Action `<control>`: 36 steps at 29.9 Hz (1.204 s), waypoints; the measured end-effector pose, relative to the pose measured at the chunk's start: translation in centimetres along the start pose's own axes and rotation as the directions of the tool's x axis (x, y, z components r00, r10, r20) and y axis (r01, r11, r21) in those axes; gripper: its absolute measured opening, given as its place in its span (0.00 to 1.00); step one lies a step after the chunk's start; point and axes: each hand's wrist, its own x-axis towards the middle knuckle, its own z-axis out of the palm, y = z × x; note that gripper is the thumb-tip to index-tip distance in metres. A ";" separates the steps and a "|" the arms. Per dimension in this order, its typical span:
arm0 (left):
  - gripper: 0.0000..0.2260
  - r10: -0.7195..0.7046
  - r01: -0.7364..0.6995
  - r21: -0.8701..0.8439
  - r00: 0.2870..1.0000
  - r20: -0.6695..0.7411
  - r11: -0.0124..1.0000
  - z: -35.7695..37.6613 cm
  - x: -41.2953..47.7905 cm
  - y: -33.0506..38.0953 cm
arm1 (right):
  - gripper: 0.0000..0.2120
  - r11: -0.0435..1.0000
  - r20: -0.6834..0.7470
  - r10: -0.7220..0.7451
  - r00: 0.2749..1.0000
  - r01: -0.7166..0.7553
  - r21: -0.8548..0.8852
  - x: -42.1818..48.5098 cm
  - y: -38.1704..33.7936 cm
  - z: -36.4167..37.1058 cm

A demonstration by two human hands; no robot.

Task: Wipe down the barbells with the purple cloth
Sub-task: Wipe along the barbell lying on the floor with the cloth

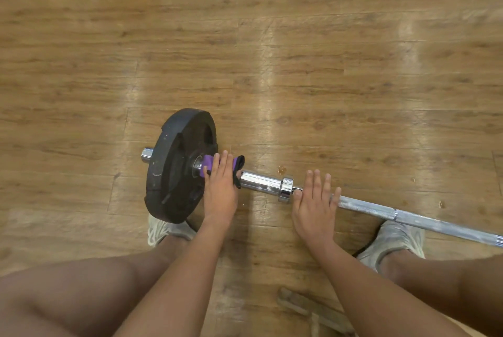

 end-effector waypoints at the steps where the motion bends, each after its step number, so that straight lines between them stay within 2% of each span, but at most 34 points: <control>1: 0.28 -0.002 0.002 0.000 1.000 -0.013 1.000 0.3 0.2 0.1 | 0.29 1.000 0.001 0.003 1.000 -0.003 -0.001 0.4 0.0 -0.1; 6: 0.27 0.036 -0.036 -0.046 0.999 -0.008 0.998 0.7 0.6 0.4 | 0.31 1.000 0.023 0.005 1.000 -0.005 0.005 2.7 0.0 -0.7; 10: 0.34 0.055 -0.057 -0.053 0.998 -0.029 0.997 1.2 1.2 0.1 | 0.34 1.000 0.053 0.010 0.999 -0.011 0.028 4.4 0.1 -1.3; 14: 0.35 0.089 -0.091 -0.040 0.995 -0.034 0.995 1.3 3.0 0.0 | 0.37 0.999 0.115 0.016 0.993 -0.019 0.030 6.0 0.0 -2.0; 18: 0.34 0.034 -0.042 -0.096 0.996 -0.082 0.995 1.9 3.6 1.1 | 0.30 1.000 0.162 0.026 0.986 -0.029 0.012 7.8 0.0 -2.8; 22: 0.33 0.012 -0.021 -0.093 0.995 -0.101 0.995 2.2 4.7 2.1 | 0.28 1.000 0.182 0.007 0.983 -0.011 0.017 9.4 0.1 -3.3; 24: 0.33 0.044 -0.051 -0.079 0.995 -0.088 0.996 1.9 5.9 2.8 | 0.29 1.000 0.200 0.009 0.980 -0.012 0.011 10.3 0.2 -3.4; 27: 0.32 0.199 -0.200 -0.001 0.979 -0.042 0.980 1.6 6.8 4.1 | 0.28 1.000 0.204 0.008 0.979 -0.010 0.013 11.4 0.2 -3.7; 29: 0.31 0.241 -0.241 -0.008 0.970 -0.034 0.970 1.4 7.2 4.5 | 0.28 1.000 0.224 0.007 0.975 -0.009 0.011 12.1 0.3 -3.9; 32: 0.28 0.188 -0.191 -0.051 0.980 -0.059 0.980 1.3 8.2 4.2 | 0.28 1.000 0.254 0.006 0.967 -0.009 0.014 13.1 0.3 -4.3; 36: 0.29 0.024 -0.035 -0.113 0.995 -0.097 0.993 0.5 9.5 2.7 | 0.28 1.000 0.282 0.006 0.959 -0.013 0.021 14.0 0.4 -4.6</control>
